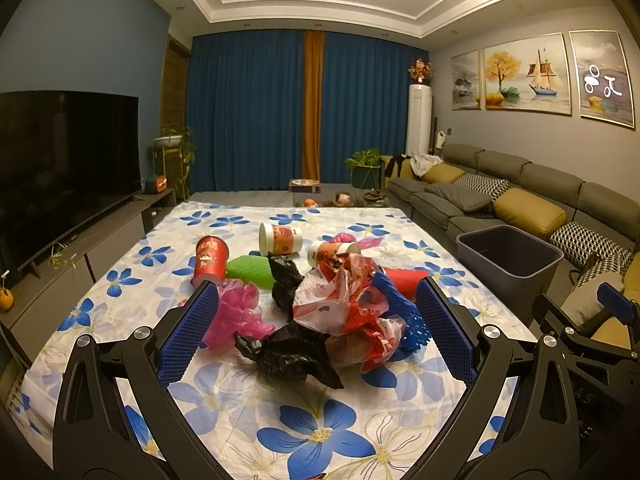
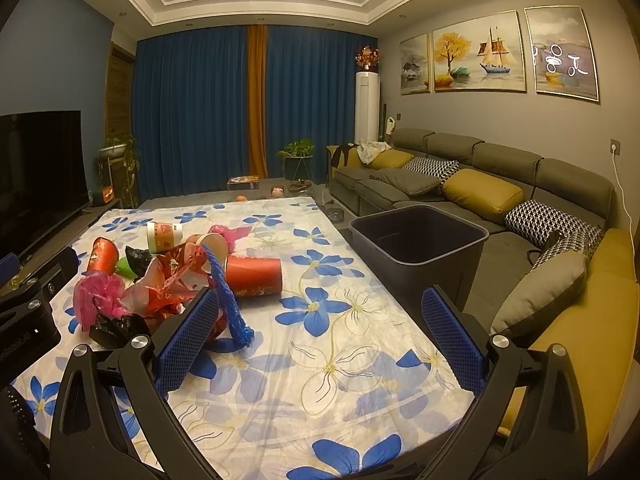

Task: Collect trash

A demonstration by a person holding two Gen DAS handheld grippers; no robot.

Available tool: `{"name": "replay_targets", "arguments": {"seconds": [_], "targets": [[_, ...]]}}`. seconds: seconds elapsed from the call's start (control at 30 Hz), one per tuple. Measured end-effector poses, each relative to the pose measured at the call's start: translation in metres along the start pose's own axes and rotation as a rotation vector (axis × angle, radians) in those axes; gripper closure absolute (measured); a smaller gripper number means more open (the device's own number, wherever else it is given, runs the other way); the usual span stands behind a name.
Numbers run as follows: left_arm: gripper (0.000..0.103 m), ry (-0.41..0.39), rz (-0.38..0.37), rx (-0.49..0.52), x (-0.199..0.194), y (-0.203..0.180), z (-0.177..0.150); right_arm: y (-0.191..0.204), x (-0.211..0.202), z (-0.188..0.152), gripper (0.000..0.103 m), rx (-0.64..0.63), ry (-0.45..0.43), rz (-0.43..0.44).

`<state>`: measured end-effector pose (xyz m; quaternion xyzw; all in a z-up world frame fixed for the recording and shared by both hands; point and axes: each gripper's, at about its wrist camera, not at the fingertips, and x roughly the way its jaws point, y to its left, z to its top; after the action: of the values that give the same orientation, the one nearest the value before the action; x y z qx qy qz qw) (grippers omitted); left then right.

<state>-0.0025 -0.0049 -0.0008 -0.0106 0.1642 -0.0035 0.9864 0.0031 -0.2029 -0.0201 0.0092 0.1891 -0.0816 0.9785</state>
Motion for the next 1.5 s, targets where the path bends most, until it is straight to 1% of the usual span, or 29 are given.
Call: {"name": "replay_targets", "arguments": {"seconds": [0.7, 1.5], "targets": [[0.006, 0.006, 0.002, -0.007, 0.0052, 0.0012, -0.0068, -0.0011, 0.0003, -0.0001, 0.005, 0.003, 0.001, 0.000], [0.006, 0.013, 0.006, -0.012, 0.0060, 0.0049, -0.0063, -0.0012, 0.0010, -0.0007, 0.005, 0.005, 0.005, 0.003]]}}
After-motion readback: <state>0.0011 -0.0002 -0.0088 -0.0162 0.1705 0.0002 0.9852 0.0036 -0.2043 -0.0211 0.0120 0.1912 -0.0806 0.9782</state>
